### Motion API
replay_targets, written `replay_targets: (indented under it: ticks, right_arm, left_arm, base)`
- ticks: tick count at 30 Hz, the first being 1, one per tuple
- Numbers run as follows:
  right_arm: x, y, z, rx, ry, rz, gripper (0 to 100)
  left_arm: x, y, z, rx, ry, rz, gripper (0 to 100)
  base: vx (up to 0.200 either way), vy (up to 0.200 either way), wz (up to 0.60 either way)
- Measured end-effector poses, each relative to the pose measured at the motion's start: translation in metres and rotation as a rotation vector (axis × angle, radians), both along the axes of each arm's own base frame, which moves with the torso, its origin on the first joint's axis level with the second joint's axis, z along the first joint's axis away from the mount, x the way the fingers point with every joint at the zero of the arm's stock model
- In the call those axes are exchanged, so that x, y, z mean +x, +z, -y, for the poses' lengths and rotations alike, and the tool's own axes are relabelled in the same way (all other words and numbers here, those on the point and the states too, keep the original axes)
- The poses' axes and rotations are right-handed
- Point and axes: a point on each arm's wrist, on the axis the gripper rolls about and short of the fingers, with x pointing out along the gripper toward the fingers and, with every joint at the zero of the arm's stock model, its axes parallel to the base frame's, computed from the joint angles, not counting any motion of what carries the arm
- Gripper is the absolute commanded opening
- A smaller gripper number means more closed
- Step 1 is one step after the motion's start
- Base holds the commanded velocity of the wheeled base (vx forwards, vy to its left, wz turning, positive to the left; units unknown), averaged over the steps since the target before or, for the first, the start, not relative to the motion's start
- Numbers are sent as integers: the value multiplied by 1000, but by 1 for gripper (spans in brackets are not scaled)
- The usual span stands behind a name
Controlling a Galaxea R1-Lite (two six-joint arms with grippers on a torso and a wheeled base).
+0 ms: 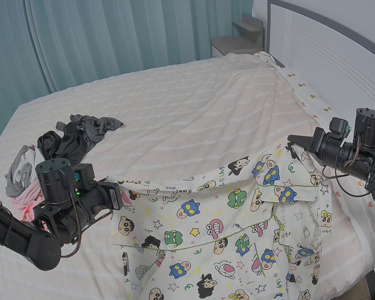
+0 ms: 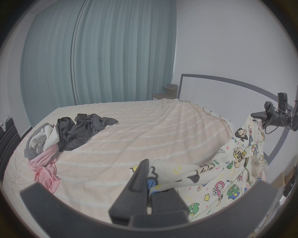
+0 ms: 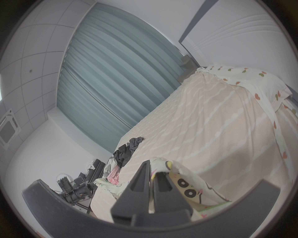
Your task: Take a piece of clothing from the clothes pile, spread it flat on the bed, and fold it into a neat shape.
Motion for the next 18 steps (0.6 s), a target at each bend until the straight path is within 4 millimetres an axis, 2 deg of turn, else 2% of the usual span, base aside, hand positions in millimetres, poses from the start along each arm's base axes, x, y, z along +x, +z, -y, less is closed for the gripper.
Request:
replay_targets:
  ticks: [8, 18]
  right_arm:
    - [32, -21, 3, 17, -31, -53, 0]
    - [71, -56, 4, 13, -56, -106, 0]
  left_arm:
    - [26, -37, 8, -15, 32, -67, 0]
    - [85, -75, 15, -99, 196, 20, 0]
  base:
    - [0, 0, 0]
    - [0, 0, 0]
